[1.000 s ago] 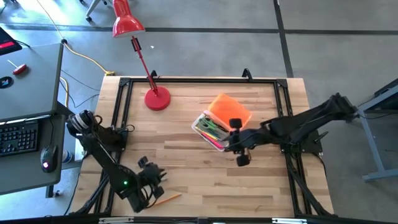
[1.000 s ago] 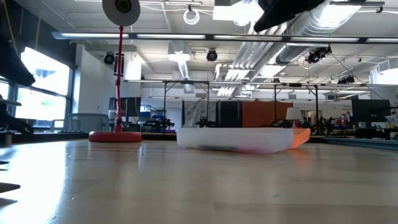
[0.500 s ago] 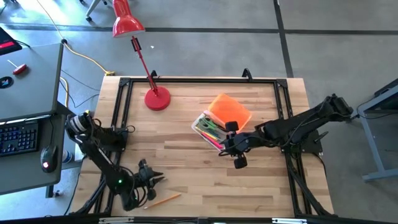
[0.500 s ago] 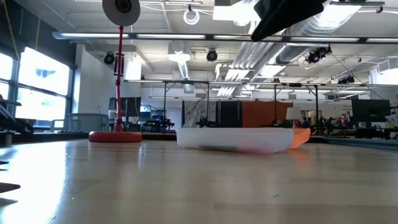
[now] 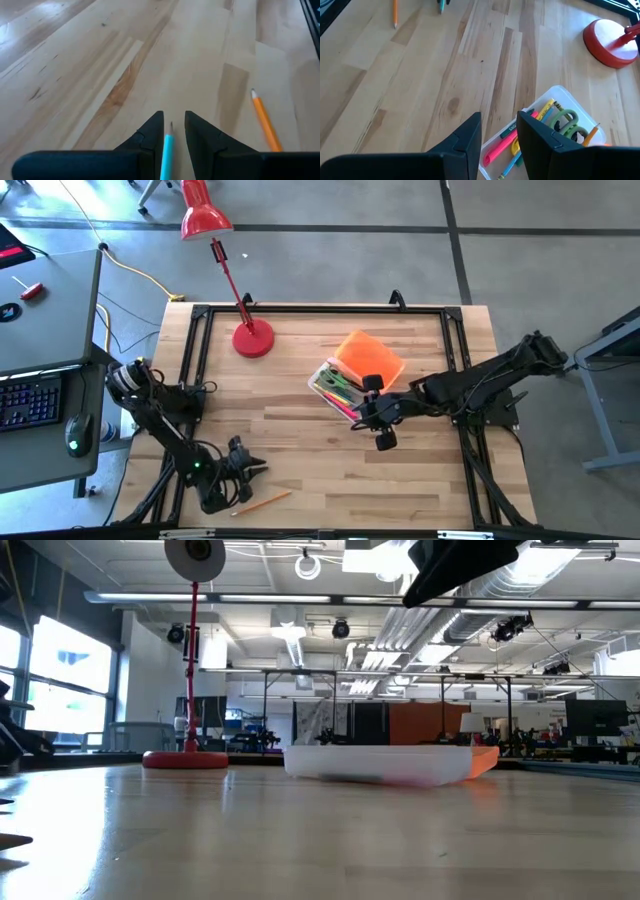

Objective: Pick & place school supplies into a supply box
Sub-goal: Put the light blue pencil into the supply box

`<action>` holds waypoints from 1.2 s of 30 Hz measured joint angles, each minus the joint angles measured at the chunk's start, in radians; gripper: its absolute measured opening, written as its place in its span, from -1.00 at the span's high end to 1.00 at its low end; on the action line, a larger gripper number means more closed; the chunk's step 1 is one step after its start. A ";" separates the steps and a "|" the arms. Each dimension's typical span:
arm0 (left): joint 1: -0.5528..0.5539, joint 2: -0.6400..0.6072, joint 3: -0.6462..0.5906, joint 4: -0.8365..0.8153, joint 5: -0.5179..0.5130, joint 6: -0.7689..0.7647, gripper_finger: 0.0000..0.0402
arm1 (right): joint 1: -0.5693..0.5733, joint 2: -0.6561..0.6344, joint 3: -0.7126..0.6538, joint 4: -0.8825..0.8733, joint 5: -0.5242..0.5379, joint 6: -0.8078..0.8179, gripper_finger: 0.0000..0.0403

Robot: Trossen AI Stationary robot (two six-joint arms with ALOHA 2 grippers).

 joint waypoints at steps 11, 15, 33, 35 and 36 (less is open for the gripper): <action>0.000 0.105 0.001 0.052 -0.026 -0.012 0.45 | 0.000 0.000 0.002 0.000 0.000 0.009 0.49; -0.003 0.177 0.002 0.115 -0.067 -0.010 0.45 | 0.000 0.000 0.002 0.000 0.000 0.008 0.49; -0.052 0.237 -0.003 0.128 -0.159 0.092 0.45 | 0.000 0.000 0.002 0.001 0.003 0.008 0.49; -0.052 0.237 -0.003 0.129 -0.170 0.176 0.45 | 0.000 0.000 0.002 0.001 0.003 0.008 0.49; -0.052 0.237 -0.003 0.130 -0.172 0.217 0.45 | 0.000 0.000 0.002 0.001 0.003 0.008 0.49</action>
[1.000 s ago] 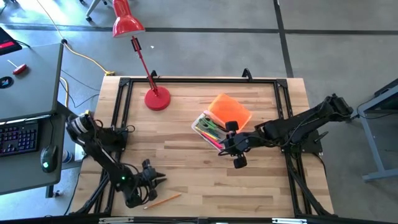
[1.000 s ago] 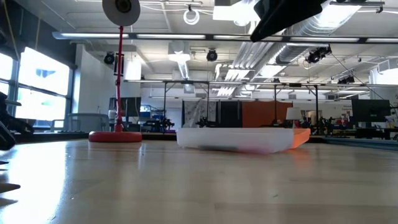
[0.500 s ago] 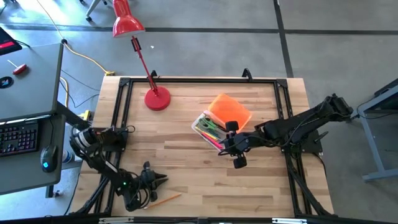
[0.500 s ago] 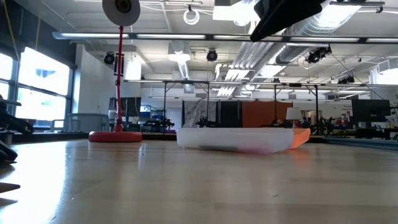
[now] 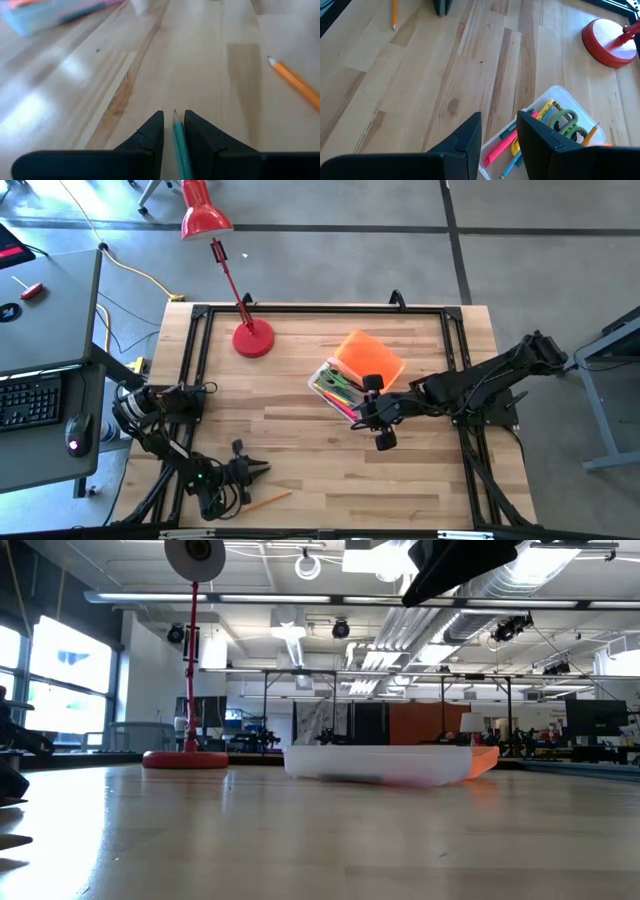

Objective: Pick & place school supplies into a supply box
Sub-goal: Put the light blue pencil into the supply box

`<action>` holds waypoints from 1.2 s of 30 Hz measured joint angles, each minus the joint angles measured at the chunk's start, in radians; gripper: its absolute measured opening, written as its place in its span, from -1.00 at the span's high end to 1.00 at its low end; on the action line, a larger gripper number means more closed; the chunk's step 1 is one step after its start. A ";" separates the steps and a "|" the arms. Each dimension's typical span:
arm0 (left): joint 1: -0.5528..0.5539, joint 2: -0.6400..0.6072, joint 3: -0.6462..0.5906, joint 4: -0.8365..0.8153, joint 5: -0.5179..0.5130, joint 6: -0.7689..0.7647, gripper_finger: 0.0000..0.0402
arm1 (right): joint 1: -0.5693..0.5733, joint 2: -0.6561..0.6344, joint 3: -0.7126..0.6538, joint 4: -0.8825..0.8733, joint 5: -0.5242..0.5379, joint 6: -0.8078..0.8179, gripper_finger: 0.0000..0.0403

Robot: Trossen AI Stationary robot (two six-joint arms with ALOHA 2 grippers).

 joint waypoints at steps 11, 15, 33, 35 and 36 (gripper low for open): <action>0.007 0.000 0.003 0.002 0.007 0.029 0.45 | 0.000 0.000 0.000 0.000 0.000 -0.008 0.49; 0.013 0.002 0.003 0.000 0.033 0.014 0.45 | 0.000 0.000 0.000 0.000 0.000 -0.008 0.49; 0.019 0.021 0.003 0.007 -0.001 -0.061 0.45 | 0.000 0.000 0.000 0.000 -0.003 -0.008 0.49; 0.018 0.038 0.004 0.010 -0.018 -0.103 0.45 | 0.000 0.000 0.000 0.000 -0.003 -0.008 0.49; 0.018 0.046 0.004 0.009 -0.024 -0.120 0.45 | 0.000 0.000 0.000 0.000 -0.003 -0.008 0.49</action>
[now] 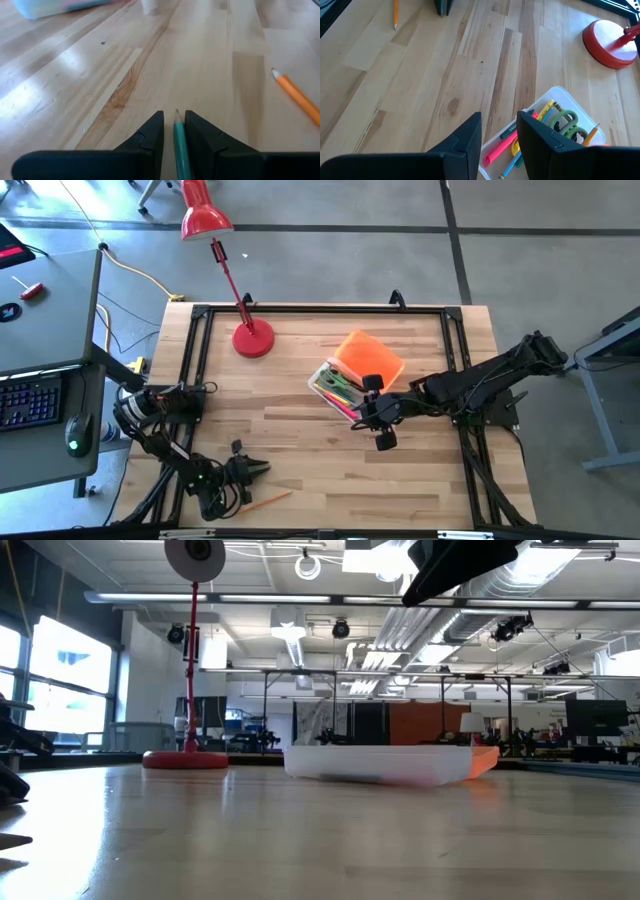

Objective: Pick & place school supplies into a supply box
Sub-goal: Put the light blue pencil into the supply box

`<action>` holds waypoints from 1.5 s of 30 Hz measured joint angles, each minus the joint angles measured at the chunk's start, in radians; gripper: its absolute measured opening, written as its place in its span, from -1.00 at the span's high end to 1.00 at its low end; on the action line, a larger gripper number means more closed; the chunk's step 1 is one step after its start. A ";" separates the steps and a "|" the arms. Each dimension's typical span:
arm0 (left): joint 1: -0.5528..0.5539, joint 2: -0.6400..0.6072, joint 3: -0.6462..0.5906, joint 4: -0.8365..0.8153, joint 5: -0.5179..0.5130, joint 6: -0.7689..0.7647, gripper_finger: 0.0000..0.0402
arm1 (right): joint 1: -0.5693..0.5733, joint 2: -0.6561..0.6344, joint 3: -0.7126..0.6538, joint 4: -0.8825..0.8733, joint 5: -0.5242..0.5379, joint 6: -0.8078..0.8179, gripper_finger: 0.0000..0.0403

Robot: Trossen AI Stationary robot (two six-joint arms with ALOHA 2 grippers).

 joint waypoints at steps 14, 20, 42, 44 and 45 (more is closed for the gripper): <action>0.004 0.022 -0.003 0.007 -0.055 -0.049 0.45 | 0.000 0.000 0.000 0.000 0.000 0.000 0.49; 0.004 0.022 -0.002 0.011 -0.075 -0.049 0.45 | 0.000 0.000 0.000 0.000 0.000 0.000 0.49; 0.021 0.044 -0.003 0.052 -0.066 -0.092 0.45 | 0.000 0.000 0.000 0.000 -0.001 0.000 0.49; 0.021 0.064 -0.002 0.062 -0.079 -0.099 0.46 | 0.000 0.000 0.000 0.000 -0.001 0.000 0.49; 0.023 0.076 0.002 0.071 -0.083 -0.099 0.47 | 0.000 0.000 0.000 0.000 -0.001 0.000 0.49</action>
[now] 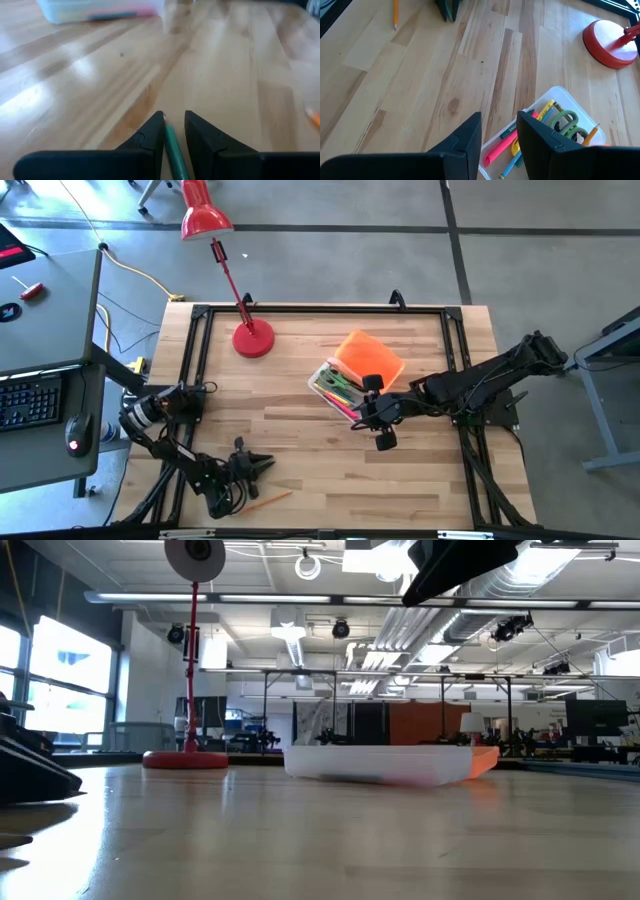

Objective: Pick & place school supplies into a supply box
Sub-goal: Put the light blue pencil into the supply box

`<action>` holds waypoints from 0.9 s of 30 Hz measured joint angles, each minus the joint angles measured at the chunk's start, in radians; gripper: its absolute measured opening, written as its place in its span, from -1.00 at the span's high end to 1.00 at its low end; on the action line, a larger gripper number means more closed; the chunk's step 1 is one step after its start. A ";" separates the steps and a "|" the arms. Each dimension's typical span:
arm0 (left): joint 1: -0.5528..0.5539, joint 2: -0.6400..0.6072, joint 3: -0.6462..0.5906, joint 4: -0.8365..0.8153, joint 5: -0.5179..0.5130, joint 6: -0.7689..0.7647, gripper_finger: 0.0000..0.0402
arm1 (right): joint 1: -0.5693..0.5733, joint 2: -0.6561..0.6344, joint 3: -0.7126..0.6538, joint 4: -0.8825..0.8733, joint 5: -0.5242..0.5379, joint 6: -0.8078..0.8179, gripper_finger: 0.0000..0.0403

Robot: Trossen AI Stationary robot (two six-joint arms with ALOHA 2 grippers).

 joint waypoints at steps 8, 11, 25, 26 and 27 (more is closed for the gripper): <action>0.026 0.011 0.000 0.017 -0.031 -0.053 0.68 | 0.000 0.000 0.000 -0.001 0.000 -0.011 0.49; 0.041 0.011 0.000 0.019 -0.032 -0.051 0.69 | 0.000 0.000 0.000 -0.001 0.000 -0.027 0.49; 0.061 -0.007 0.004 0.058 0.009 -0.021 0.60 | 0.000 0.000 0.000 0.000 -0.004 -0.030 0.49; 0.061 -0.010 0.005 0.058 0.015 -0.021 0.57 | 0.000 0.000 0.000 0.000 -0.004 -0.031 0.49; 0.061 -0.010 0.007 0.058 0.019 -0.022 0.54 | 0.000 0.000 0.000 -0.001 -0.003 -0.032 0.49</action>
